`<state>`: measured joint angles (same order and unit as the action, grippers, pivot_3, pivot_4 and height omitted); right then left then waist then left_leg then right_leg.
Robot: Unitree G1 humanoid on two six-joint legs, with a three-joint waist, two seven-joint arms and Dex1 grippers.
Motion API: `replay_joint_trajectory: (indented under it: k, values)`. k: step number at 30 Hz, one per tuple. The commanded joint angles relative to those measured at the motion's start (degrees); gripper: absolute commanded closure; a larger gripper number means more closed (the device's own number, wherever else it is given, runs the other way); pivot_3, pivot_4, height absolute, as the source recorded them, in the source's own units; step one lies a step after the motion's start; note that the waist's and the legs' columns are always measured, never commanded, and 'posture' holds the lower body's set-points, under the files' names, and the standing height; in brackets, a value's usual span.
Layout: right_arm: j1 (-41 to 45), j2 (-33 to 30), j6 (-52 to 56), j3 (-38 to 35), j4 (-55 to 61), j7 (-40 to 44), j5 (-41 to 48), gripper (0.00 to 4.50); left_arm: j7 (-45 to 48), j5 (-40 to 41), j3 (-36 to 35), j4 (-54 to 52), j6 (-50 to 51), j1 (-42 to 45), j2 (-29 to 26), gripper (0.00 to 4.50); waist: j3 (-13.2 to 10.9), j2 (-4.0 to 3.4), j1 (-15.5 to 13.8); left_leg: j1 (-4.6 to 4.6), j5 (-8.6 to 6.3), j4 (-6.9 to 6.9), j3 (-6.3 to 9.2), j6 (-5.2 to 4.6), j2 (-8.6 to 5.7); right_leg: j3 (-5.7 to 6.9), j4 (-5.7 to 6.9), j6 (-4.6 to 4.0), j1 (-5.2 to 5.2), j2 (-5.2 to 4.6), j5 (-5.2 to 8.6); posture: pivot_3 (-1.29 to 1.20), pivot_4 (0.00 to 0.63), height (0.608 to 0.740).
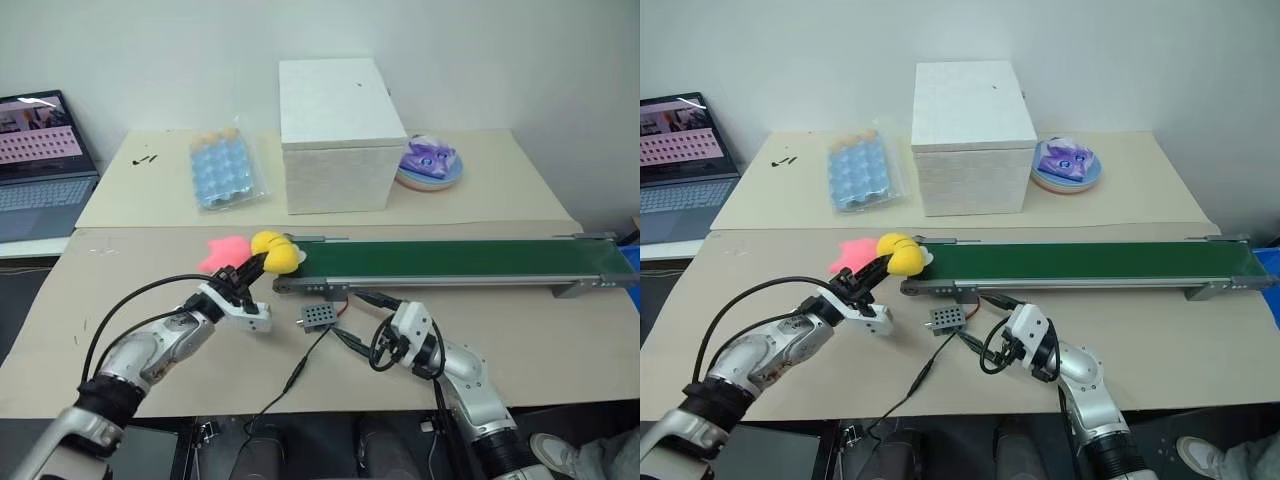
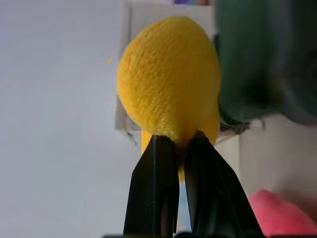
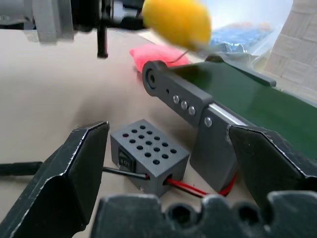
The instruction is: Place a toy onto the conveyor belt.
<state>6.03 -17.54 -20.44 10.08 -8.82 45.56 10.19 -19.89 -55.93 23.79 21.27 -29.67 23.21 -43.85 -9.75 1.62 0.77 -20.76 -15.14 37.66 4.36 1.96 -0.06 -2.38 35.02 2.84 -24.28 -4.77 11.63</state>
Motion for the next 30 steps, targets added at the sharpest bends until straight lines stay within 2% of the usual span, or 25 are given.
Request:
replay_joint_trajectory:
  k: [1,15,18,22,26,30]
  values:
    - [0.3,-0.1,-1.2,-1.2,1.8,-0.9,0.3,0.0,-5.4,-3.4,2.4,5.2,-5.1,5.5,-0.6,4.21,0.0,0.0,-0.2,-0.01,0.0,0.01,0.0,0.0,0.0,0.01,0.0,-0.01,0.0,0.0,-0.01,0.0,0.15,0.74]
    - [-0.3,-0.1,-1.4,-1.1,2.3,-2.4,0.1,0.0,-10.4,-6.5,8.6,16.5,-8.2,13.2,3.8,4.21,0.0,0.0,0.3,-0.01,-0.02,0.08,-0.03,-0.04,-0.04,0.0,0.13,-0.08,0.0,-0.04,-0.06,0.0,0.15,0.74]
    - [-0.3,-0.2,-1.4,-1.1,2.4,-2.5,0.1,0.0,-9.2,-4.2,8.3,18.8,-9.5,13.9,4.4,3.42,0.0,0.0,0.3,0.0,-0.03,0.08,-0.03,-0.05,-0.04,-0.01,0.14,-0.1,0.01,-0.04,-0.07,0.0,0.15,0.74]
    - [-0.2,-0.3,-1.3,-1.1,2.4,-2.5,0.1,0.0,-8.6,-3.4,8.2,19.9,-9.1,14.2,4.4,1.97,0.0,0.01,0.1,0.01,-0.03,0.11,-0.03,-0.05,-0.05,0.0,0.16,-0.1,0.03,-0.05,-0.08,0.0,0.15,0.74]
    - [-0.1,-0.4,-1.3,-1.0,2.3,-2.5,0.1,0.0,-8.0,-2.4,7.9,20.6,-8.1,14.1,4.2,0.72,0.0,0.0,0.1,0.14,-0.03,0.12,-0.03,-0.05,-0.05,0.0,0.2,-0.08,0.14,-0.05,-0.06,0.0,0.15,0.74]
    - [0.2,-0.4,-1.2,-1.0,2.0,-2.4,0.0,0.0,-4.8,2.6,5.4,21.8,-9.0,13.6,4.0,0.72,0.0,0.0,0.1,0.19,-0.03,0.12,-0.04,-0.05,-0.05,-0.01,0.22,-0.08,0.17,-0.05,-0.07,0.0,0.15,0.74]
